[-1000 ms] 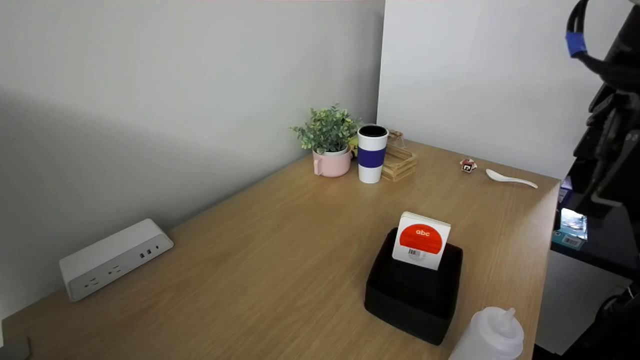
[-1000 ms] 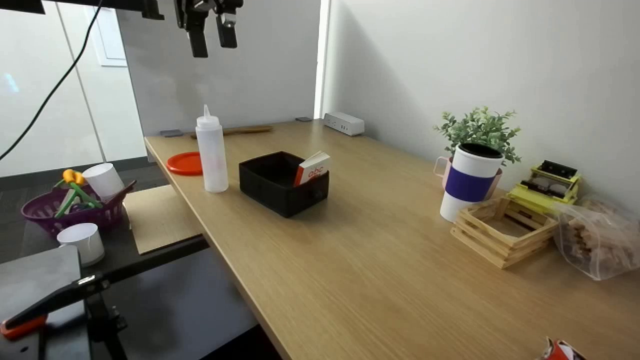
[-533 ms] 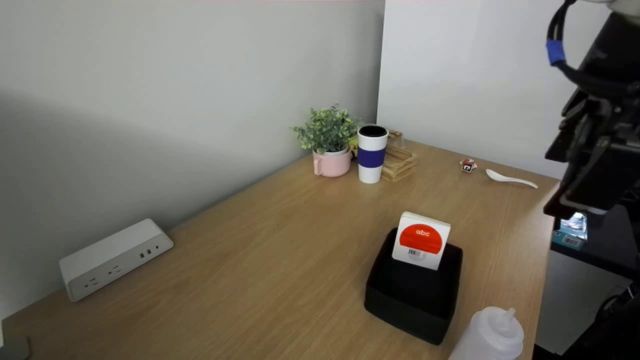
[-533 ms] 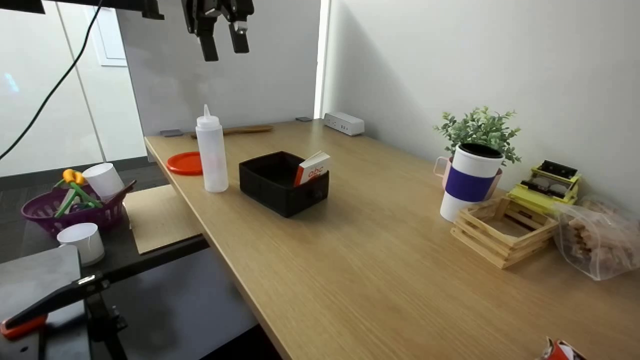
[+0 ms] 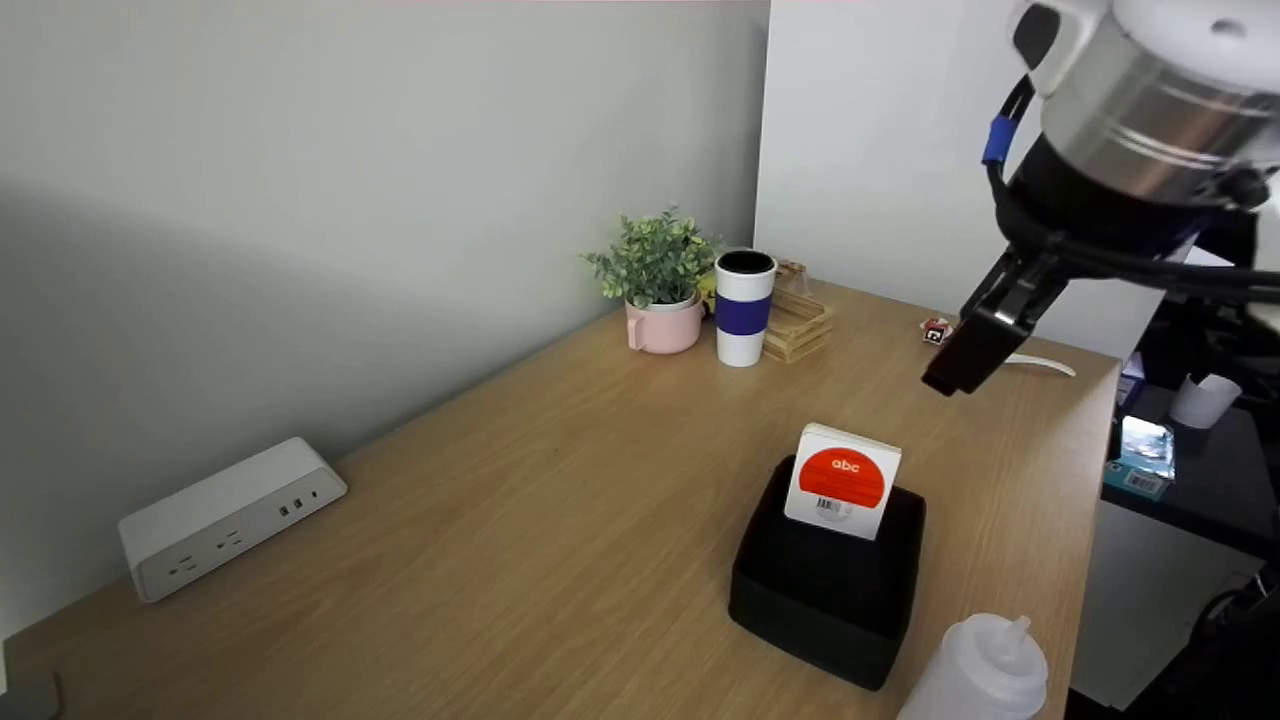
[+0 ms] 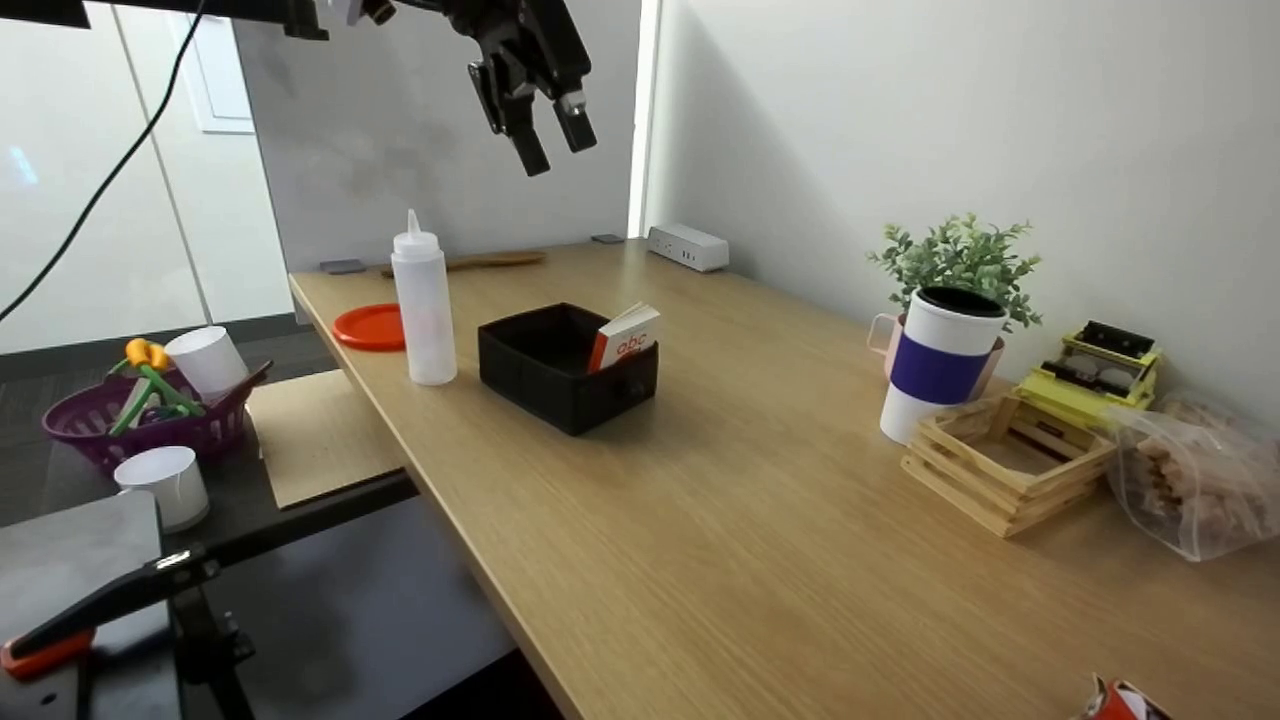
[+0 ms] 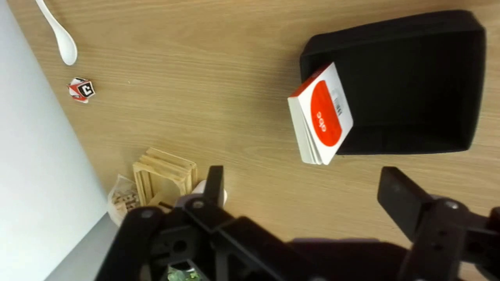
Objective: Remove the white and orange book from the black box and put it on the table
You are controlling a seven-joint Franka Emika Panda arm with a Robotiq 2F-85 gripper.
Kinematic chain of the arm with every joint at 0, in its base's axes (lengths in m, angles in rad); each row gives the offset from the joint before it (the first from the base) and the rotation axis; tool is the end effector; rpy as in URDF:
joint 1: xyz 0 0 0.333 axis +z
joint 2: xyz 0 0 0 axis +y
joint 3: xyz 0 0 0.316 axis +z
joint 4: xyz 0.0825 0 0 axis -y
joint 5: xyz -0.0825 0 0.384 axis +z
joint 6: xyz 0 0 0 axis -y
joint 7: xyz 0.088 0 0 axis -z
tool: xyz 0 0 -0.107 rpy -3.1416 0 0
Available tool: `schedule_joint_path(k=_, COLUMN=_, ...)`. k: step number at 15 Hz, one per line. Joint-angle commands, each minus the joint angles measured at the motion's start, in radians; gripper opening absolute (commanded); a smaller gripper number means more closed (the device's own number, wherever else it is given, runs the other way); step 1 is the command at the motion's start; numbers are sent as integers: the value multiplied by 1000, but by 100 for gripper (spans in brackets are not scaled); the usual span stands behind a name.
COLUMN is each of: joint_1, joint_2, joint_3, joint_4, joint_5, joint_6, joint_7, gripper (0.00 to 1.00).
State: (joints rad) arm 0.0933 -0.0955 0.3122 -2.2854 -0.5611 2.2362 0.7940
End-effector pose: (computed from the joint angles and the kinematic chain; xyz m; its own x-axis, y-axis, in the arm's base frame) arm 0.4729 0.1871 0.3988 0.9557 0.0117 0.2942 -0.0970 -0.9310 0.3520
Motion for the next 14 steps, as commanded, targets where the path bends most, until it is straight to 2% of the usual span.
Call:
schedule_joint_path(k=1, joint_1=29, joint_2=20, joint_3=-38, joint_4=2, joint_5=-11, joint_6=2, joint_7=30, gripper=100)
schedule_joint_path(k=6, joint_1=36, joint_2=64, joint_3=-52, joint_4=18, joint_5=-10, joint_6=12, joint_7=49, gripper=100)
schedule_joint_path(k=7, joint_1=35, joint_2=71, joint_3=-58, joint_4=18, joint_5=-1, joint_6=30, joint_7=10, gripper=100)
schedule_joint_path(k=11, joint_1=20, joint_2=65, joint_3=-111, joint_4=-16, joint_5=26, joint_6=167, joint_7=-257, gripper=100)
schedule_joint_path(k=12, joint_1=-6, joint_2=65, joint_3=-113, joint_4=-28, joint_5=32, joint_6=215, joint_7=-330, gripper=100)
schedule_joint_path(k=14, joint_1=-2, joint_2=76, joint_3=-168, joint_4=-48, joint_5=64, joint_6=319, joint_7=-479, gripper=100)
